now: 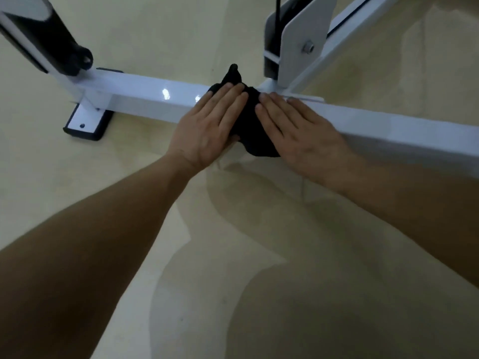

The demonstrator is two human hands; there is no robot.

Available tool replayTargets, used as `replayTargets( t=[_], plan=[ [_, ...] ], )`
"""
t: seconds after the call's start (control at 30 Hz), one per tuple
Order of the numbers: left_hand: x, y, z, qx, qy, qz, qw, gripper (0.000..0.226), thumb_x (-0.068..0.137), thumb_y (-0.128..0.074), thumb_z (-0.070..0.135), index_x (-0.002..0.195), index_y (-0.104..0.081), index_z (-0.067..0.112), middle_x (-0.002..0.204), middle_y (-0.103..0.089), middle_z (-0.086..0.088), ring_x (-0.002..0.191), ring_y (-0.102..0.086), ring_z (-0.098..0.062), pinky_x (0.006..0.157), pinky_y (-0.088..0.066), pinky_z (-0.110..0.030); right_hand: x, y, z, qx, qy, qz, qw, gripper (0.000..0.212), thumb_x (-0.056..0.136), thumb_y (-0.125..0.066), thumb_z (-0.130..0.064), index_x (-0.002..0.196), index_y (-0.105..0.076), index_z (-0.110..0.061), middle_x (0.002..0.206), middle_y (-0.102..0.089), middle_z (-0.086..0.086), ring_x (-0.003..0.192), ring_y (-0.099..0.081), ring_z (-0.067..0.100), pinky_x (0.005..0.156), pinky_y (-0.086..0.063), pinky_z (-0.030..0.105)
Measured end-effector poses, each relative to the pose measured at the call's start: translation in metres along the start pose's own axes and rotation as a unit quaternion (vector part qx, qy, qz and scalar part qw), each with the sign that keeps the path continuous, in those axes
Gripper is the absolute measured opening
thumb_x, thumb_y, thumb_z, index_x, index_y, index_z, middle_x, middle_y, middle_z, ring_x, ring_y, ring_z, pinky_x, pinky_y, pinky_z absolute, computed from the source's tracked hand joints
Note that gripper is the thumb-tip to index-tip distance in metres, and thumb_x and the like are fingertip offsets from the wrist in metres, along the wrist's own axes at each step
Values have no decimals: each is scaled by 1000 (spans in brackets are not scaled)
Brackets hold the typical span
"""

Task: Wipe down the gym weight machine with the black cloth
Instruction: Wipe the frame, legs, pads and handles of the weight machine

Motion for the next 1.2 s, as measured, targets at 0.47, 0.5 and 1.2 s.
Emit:
replayTargets(
  t=[0.47, 0.5, 1.2],
  plan=[
    [-45, -4, -172, -49, 111, -109, 987, 68, 98, -49, 44, 151, -31, 7, 157, -35, -15, 148, -28, -31, 122, -23, -43, 189, -25, -79, 71, -41, -186, 979, 70, 105, -37, -34, 154, -6, 5, 160, -18, 25, 151, -18, 35, 124, -12, 44],
    [-48, -4, -181, -48, 110, -108, 987, 67, 97, -48, 43, 150, -31, 6, 156, -36, -16, 147, -29, -32, 122, -24, -43, 197, -27, -83, 80, -42, -181, 979, 68, 106, -37, -33, 153, -8, 6, 160, -20, 25, 150, -19, 36, 124, -13, 44],
    [-38, 2, -63, -49, 190, -76, 977, 61, 104, -39, 26, 157, -15, 9, 166, -13, -9, 154, -7, -31, 123, -12, -49, 72, -21, -43, 57, -48, -75, 994, 59, 101, -23, -15, 158, -11, -3, 165, -18, 17, 150, -24, 34, 122, -20, 47]
  ],
)
Point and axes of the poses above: each hand's wrist, its own x-axis towards the middle knuckle, its own y-axis out of the back of the hand, z = x × y, the point moved 9 cm from there along x, towards the middle knuckle
